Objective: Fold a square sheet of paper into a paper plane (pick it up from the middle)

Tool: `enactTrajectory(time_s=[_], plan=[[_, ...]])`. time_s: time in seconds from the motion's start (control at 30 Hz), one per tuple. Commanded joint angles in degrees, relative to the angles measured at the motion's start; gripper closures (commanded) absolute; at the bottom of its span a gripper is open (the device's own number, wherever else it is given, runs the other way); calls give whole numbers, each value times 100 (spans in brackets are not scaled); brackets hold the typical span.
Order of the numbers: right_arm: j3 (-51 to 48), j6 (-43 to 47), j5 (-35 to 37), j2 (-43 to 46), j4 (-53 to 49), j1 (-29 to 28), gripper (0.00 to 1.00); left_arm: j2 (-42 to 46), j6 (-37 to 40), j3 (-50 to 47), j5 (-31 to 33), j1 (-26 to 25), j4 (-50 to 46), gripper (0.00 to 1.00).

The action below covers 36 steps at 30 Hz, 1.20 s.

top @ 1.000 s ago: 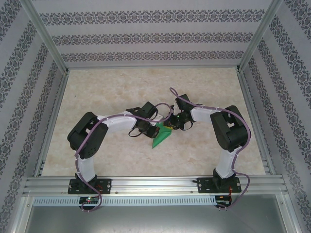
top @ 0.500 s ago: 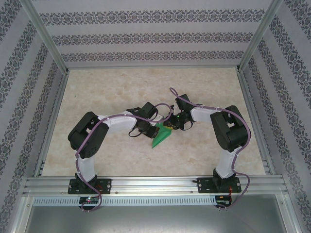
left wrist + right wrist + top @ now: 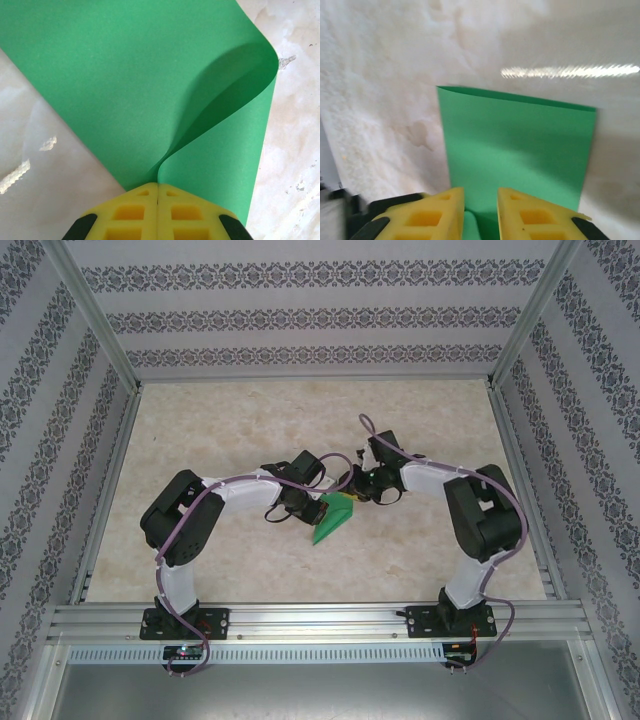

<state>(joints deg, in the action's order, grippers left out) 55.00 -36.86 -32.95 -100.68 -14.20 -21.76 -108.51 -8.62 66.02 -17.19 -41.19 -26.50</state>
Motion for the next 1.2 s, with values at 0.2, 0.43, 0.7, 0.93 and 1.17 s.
enactTrajectory(time_s=[0.2, 0.43, 0.7, 0.93, 1.17], plan=[[-980, -541, -79, 1181, 743, 88, 81, -91, -34, -7, -2, 80, -106, 98], [-1570, -1075, -107, 1315, 1470, -331, 88, -48, -59, -10, -10, 85, -101, 98], [-1641, -1393, -115, 866, 2011, -771, 89, -39, -33, 23, 1, 84, -145, 98], [-1753, -1530, -63, 639, 2236, -931, 90, -27, -34, 12, 12, 81, -163, 98], [-1800, -1430, 58, 567, 1985, -927, 90, -23, -25, 26, 12, 82, -175, 98]])
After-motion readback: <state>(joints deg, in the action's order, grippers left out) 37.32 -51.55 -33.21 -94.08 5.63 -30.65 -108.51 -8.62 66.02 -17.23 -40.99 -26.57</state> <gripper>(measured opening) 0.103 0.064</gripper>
